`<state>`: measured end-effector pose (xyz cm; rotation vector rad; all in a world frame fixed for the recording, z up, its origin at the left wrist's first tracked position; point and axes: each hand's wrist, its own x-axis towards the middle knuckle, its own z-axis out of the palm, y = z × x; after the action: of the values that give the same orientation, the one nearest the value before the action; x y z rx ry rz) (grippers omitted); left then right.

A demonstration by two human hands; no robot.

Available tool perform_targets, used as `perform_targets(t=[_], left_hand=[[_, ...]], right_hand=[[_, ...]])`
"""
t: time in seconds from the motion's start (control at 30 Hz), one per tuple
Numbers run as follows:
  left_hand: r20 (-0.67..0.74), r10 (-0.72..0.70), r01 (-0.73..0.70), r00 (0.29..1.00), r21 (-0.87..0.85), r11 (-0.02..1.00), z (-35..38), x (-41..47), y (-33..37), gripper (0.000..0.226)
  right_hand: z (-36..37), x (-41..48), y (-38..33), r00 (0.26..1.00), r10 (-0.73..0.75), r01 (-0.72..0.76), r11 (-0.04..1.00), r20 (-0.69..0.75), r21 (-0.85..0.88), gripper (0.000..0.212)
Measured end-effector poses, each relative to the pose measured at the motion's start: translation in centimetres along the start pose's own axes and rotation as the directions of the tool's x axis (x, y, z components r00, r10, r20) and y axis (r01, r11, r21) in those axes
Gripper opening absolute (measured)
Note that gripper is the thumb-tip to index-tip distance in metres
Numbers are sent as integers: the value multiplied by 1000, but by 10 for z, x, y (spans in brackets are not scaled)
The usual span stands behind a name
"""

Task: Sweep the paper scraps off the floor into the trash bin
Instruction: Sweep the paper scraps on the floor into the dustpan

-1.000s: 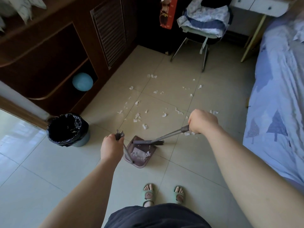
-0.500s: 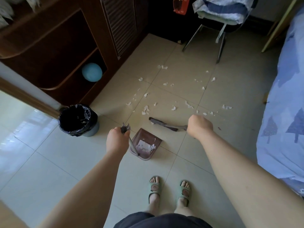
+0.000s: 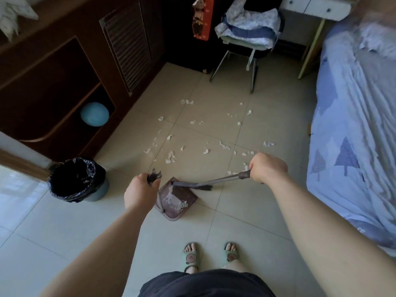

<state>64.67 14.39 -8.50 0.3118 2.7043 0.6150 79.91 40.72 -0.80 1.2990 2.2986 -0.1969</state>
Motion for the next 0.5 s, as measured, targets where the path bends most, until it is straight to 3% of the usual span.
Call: perform_targets(t=[0.23, 0.5], left_hand=[[34, 94, -96, 995, 63, 993, 16, 1, 43, 28], [78, 149, -156, 986, 81, 984, 46, 3, 97, 26]], right_hand=[[5, 5, 53, 976, 214, -205, 967, -40, 153, 3], [17, 36, 118, 939, 342, -308, 891, -46, 333, 5]])
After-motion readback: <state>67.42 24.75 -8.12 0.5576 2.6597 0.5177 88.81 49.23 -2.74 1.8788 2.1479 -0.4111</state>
